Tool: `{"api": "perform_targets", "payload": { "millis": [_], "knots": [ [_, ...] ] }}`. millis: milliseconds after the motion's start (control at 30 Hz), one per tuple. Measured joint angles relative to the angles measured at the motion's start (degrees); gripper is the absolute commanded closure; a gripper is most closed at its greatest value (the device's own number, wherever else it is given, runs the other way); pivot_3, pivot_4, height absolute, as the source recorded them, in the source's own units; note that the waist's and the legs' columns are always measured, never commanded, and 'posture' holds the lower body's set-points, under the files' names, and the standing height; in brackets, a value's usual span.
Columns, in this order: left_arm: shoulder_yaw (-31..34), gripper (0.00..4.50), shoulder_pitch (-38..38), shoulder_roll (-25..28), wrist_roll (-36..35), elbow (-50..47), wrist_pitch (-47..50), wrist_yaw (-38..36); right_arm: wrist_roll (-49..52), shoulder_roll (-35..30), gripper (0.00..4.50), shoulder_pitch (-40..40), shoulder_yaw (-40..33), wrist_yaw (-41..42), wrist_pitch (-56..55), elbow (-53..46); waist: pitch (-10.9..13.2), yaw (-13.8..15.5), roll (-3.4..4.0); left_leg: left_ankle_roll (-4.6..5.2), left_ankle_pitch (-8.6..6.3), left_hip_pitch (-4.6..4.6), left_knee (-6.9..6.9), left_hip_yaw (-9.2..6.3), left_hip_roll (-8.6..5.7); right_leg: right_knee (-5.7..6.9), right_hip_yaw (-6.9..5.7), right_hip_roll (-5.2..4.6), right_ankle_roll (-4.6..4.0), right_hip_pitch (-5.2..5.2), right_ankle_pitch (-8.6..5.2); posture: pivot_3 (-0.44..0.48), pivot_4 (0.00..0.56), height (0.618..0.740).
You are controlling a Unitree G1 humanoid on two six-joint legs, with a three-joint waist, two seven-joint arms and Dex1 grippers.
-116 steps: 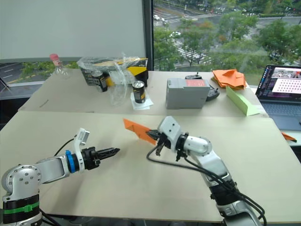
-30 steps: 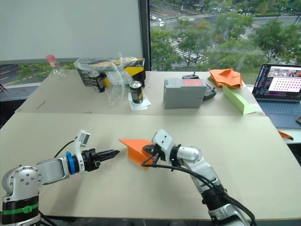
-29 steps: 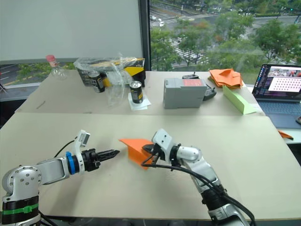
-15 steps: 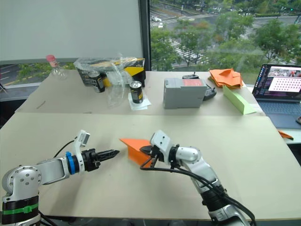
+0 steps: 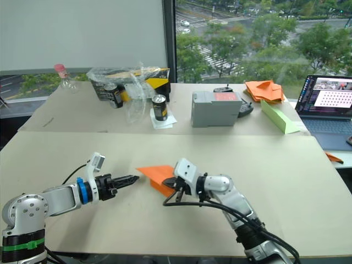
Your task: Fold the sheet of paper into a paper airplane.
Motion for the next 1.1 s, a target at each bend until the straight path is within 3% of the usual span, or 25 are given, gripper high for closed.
{"api": "perform_targets", "payload": {
  "millis": [300,600,767,1100],
  "knots": [
    [-0.7,2.98,-1.2,-0.2,0.4,-0.1,-1.1,0.6,-2.7,-0.8,4.44,0.3,1.3,-0.2,-2.3,1.4,0.0,0.0,0.0,0.0,0.0,0.0,0.01,0.0,0.0,0.01,0.0,0.0,0.0,0.01,0.0,0.0,0.15,0.74],
    [-11.8,2.98,-3.1,0.0,9.5,-0.4,-8.7,-0.5,-3.4,-0.7,4.44,0.4,1.4,-0.4,-3.0,1.7,0.0,0.3,-0.01,-0.02,0.01,0.02,0.02,0.02,0.0,0.02,0.01,0.0,0.0,0.02,0.0,0.0,0.15,0.74],
    [-15.7,4.48,-5.1,-0.4,13.0,0.1,-12.1,-2.7,-3.7,-0.7,4.5,0.4,1.4,-0.6,-3.1,1.7,0.0,0.5,-0.01,-0.01,0.0,0.02,0.03,0.02,0.0,0.02,0.0,0.0,0.0,0.02,0.0,0.0,0.15,0.74],
    [-21.0,4.48,-7.9,-1.0,18.6,4.9,-15.2,-6.2,-3.7,-0.6,4.5,1.4,1.3,-1.6,-3.1,0.9,0.0,0.7,-0.01,-0.01,0.01,0.03,0.05,0.03,-0.02,0.04,0.0,0.0,0.0,0.04,0.0,0.0,0.15,0.74]
  ]
}}
